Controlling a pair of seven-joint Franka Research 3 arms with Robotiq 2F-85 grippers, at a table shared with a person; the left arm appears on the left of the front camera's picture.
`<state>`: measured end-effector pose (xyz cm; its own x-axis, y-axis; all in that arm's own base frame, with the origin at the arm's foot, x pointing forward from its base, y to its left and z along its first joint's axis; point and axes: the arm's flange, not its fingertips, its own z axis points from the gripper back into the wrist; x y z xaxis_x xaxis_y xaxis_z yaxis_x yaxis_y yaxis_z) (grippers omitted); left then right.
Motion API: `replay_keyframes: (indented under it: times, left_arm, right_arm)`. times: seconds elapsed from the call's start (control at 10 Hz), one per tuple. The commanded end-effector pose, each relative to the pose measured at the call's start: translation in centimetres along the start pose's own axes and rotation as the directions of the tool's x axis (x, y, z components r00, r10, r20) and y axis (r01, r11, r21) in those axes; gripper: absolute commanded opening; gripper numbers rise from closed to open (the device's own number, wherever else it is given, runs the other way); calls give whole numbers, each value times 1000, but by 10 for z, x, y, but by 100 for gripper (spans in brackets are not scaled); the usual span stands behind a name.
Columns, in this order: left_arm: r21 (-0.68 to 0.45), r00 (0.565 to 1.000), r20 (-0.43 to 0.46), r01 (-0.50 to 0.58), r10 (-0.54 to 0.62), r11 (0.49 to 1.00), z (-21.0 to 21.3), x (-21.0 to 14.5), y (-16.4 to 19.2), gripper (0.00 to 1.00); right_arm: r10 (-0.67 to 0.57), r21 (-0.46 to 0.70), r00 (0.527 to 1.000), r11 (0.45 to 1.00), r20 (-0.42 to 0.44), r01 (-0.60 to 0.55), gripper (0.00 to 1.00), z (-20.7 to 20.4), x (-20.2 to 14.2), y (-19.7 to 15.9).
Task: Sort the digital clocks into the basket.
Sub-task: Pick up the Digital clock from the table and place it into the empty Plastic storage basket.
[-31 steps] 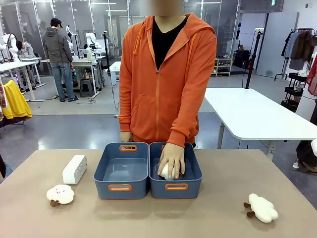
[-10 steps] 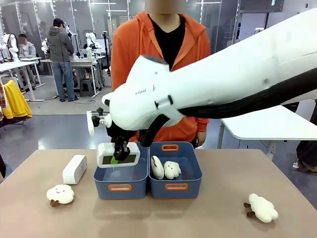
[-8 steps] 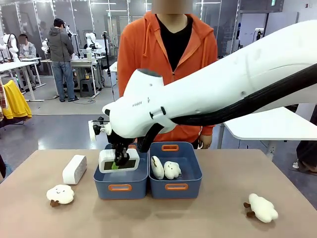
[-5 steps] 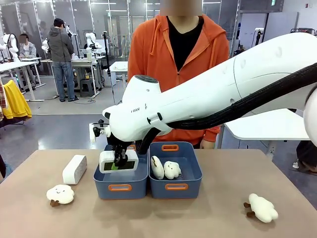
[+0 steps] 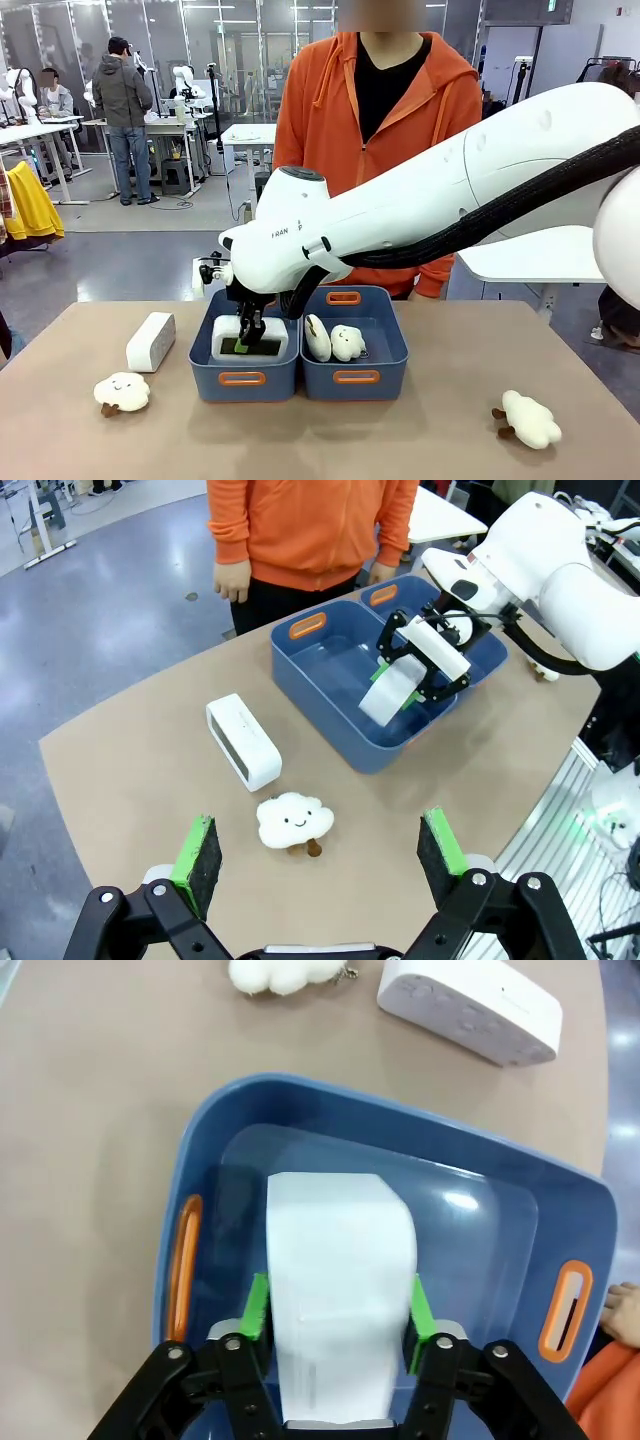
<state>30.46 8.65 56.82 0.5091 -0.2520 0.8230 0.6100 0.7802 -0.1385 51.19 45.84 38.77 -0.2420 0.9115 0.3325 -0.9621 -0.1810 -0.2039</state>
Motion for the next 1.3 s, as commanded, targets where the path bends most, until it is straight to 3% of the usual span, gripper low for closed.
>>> replay_keyframes:
  times: [0.0, 0.1, 0.3, 0.4, 1.2]
  left_arm:
    - [-7, 1000, -9, 16, -17, 1000, 1, -1, 1, 100]
    - [-7, 1000, -9, 16, -17, 1000, 1, -1, 1, 100]
    - [-7, 1000, -9, 16, -17, 1000, 1, -1, 1, 100]
    - [-7, 1000, -9, 16, -17, 1000, 1, -1, 1, 100]
    - [-7, 1000, -9, 16, -17, 1000, 1, -1, 1, 100]
  right_arm:
    - [-28, -12, 999, 1000, -17, 28, 90, 4, 4, 2]
    - [-35, -9, 999, 999, -14, 35, 100, 7, 5, 4]
    - [-57, -3, 998, 998, -39, 57, 100, 25, -5, 17]
    - [-13, -3, 1000, 1000, 1, 13, 100, 4, 1, 0]
    - [-13, -3, 1000, 1000, 1, 13, 100, 4, 1, 0]
